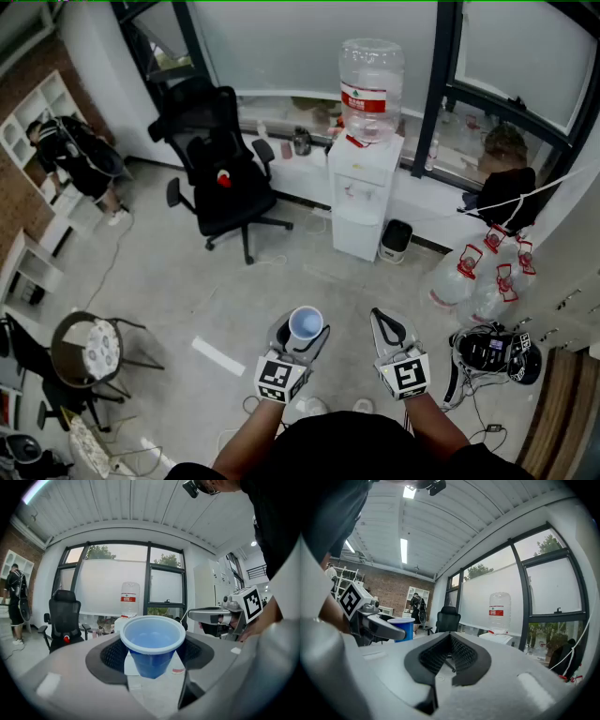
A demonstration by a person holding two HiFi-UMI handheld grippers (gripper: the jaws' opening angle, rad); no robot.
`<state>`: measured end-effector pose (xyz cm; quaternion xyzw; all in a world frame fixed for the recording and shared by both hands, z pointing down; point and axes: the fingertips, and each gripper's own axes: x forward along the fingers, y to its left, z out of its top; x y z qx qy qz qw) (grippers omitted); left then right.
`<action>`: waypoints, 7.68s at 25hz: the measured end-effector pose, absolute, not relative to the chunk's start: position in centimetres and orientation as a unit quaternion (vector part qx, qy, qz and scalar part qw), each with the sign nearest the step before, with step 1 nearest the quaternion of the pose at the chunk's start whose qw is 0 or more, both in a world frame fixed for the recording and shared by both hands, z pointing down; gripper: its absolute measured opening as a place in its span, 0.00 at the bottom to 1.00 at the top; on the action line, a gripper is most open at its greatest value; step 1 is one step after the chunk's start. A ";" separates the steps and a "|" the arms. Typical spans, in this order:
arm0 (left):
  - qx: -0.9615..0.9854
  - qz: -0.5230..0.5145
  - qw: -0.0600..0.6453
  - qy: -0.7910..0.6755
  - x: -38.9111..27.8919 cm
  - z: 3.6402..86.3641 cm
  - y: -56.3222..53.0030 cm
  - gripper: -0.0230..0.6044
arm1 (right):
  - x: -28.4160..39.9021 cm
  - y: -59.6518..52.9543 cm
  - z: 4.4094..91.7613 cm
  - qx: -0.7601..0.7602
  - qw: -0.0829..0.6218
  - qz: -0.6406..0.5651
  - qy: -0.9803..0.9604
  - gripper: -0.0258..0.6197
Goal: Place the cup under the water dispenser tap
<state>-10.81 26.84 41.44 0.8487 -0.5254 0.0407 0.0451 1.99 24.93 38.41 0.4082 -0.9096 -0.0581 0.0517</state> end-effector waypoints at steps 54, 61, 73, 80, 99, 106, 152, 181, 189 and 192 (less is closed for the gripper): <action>0.857 0.076 0.058 -0.506 -6.2 43.5 2.9 0.57 | 5.9 3.9 41.6 0.392 0.060 -0.004 -0.918 0.04; 0.868 0.073 0.063 -0.487 -5.5 43.5 -0.7 0.57 | 5.2 0.1 40.7 0.409 0.038 0.023 -0.911 0.04; 0.908 0.089 0.042 -0.408 -6.8 43.3 -11.7 0.57 | 5.9 -9.9 41.2 0.510 0.074 0.006 -0.857 0.04; 0.928 0.084 0.045 -0.360 -7.8 43.8 -15.3 0.57 | 4.5 -13.1 40.8 0.554 0.073 0.000 -0.830 0.04; 0.932 0.085 0.084 -0.341 -7.1 52.6 -22.3 0.57 | 3.3 -18.2 47.7 0.560 0.139 -0.013 -0.817 0.04; 0.921 0.102 0.078 -0.368 -4.2 60.1 -26.1 0.57 | 5.0 -22.0 51.5 0.583 0.063 0.005 -0.810 0.04; 0.881 0.180 0.119 -0.421 1.0 85.4 -39.0 0.77 | 4.7 -24.7 69.0 0.523 0.039 0.097 -0.846 0.04; 0.898 0.098 0.115 -0.413 -7.6 58.4 -24.3 0.06 | 1.2 -22.5 51.6 0.550 0.074 0.013 -0.832 0.04; 0.907 0.084 0.080 -0.406 -10.4 50.3 -23.2 0.06 | 0.4 -20.6 44.8 0.561 0.073 0.002 -0.825 0.04; 0.907 0.083 0.072 -0.406 -11.3 48.8 -22.7 0.06 | 0.2 -19.9 43.6 0.566 0.070 0.001 -0.821 0.04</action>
